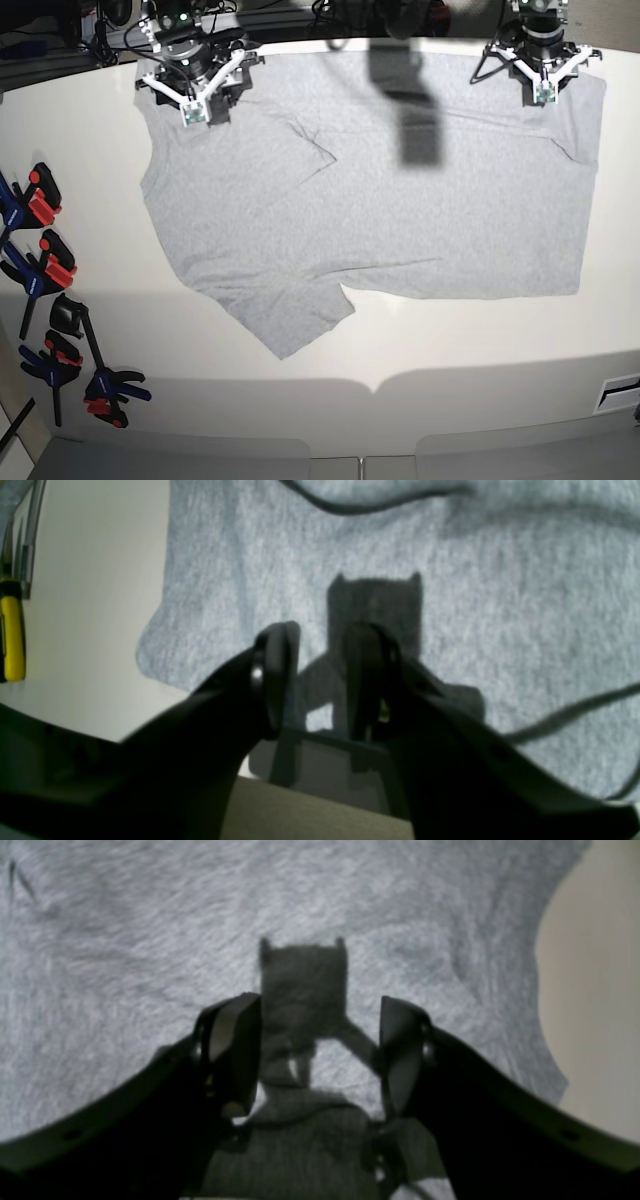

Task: Fold the T-shirt properly
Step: 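Lower the shirt flat and open both grippers, then move both grippers to the shirt's side edges and grasp them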

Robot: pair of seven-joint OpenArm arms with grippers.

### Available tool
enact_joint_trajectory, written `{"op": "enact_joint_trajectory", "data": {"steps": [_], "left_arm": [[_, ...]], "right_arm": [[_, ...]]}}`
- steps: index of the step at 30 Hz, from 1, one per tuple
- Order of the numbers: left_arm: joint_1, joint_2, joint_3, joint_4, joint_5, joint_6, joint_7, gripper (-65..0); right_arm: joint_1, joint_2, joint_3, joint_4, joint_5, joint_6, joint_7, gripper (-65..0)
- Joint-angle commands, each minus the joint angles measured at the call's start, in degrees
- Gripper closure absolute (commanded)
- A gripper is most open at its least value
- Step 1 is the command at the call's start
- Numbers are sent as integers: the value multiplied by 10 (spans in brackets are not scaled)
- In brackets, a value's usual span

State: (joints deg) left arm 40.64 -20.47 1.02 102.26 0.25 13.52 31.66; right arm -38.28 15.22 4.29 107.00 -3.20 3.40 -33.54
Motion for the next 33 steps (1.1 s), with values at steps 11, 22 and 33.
{"op": "enact_joint_trajectory", "data": {"steps": [11,22,33], "left_arm": [[21,6,8,-6,-47,-38,130,-194],[21,6,8,81,-47,-39,169,-194],[19,5,8,120,88,-14,148,-194]], "right_arm": [[-8,8,74,3,-24,-1,-31,-355],[-8,8,69,53,8,0,-32,-355],[31,8,69,63,8,1,-41,-355]]}}
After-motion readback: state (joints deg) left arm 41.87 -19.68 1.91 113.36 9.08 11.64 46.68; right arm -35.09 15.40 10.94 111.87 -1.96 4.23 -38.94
